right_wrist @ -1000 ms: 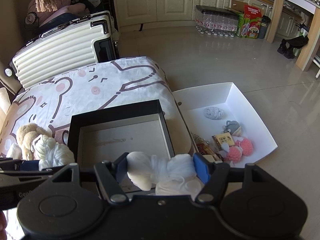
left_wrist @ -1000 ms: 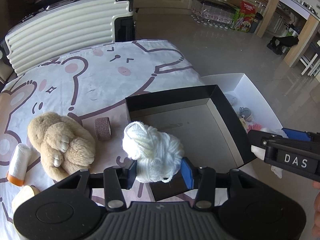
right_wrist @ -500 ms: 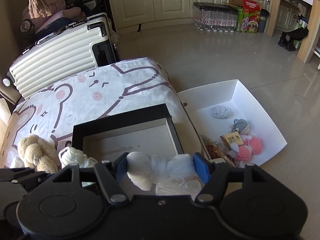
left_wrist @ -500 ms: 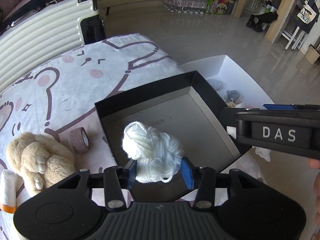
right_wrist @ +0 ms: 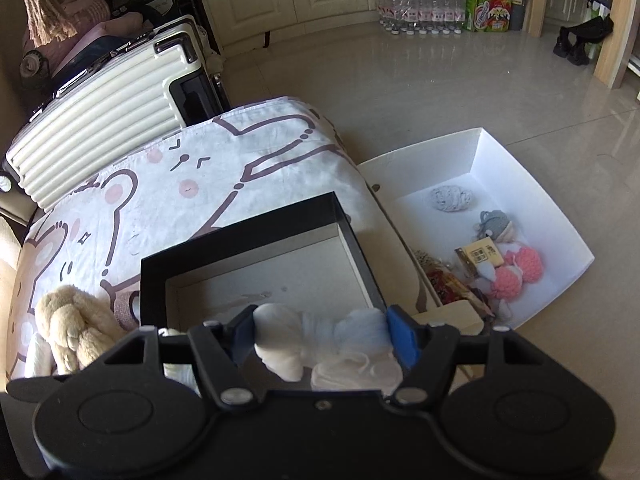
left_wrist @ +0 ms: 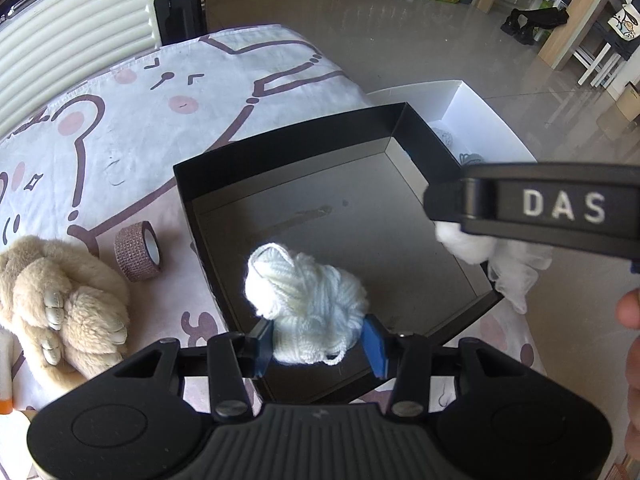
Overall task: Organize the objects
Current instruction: 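Open the left tool to drop the yarn into the box while the right tool releases the cloth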
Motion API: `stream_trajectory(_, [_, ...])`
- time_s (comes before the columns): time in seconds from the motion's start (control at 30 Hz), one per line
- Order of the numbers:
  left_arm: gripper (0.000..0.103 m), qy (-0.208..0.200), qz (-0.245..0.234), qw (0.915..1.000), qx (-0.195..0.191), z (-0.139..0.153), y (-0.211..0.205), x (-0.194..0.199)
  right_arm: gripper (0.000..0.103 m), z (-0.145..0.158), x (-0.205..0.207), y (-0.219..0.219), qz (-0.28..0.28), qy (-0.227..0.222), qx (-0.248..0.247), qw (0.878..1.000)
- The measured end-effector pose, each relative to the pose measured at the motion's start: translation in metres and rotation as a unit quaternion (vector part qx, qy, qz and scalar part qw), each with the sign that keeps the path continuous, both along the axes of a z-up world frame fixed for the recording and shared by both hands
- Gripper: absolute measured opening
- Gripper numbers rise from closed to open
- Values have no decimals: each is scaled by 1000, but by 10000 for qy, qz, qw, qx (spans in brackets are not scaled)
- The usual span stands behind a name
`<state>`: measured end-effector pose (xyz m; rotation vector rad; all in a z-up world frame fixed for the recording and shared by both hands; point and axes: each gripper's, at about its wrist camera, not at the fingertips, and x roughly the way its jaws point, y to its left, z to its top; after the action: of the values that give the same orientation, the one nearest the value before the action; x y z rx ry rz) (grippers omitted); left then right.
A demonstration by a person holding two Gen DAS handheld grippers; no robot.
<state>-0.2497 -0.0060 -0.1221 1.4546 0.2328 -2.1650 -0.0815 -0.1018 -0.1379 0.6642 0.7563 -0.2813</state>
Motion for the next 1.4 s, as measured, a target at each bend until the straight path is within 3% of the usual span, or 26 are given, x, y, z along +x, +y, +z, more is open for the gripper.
stream_trajectory(0.47, [49,-122,-379,9991,156,-7,-5,1,69,-16,31,7,-135,189,309,9993])
stream_trajectory(0.6, [54,-134,-510,9984,216,-8,-3,2,69,-21,39,10,-128,236,394,9989])
stream_trajectory(0.77, [71,-46,-672,9977,116,1,-1,7,69,-28,45,12,-183,323,546,9978])
stream_trajectory(1.07, [71,6,-892,9960,-34,10,1,11,70,-32,47,14,-302,519,619,9963])
stream_trajectory(1.2, [71,39,-925,9957,-19,10,-1,10,72,-36,46,12,-316,580,825,9944])
stream_trajectory(1.3, [72,58,-935,9956,-18,9,0,10,84,-37,44,12,-314,533,954,9935])
stream_trajectory(1.4, [75,73,-973,9952,-50,9,1,9,87,-34,41,12,-362,461,967,9936])
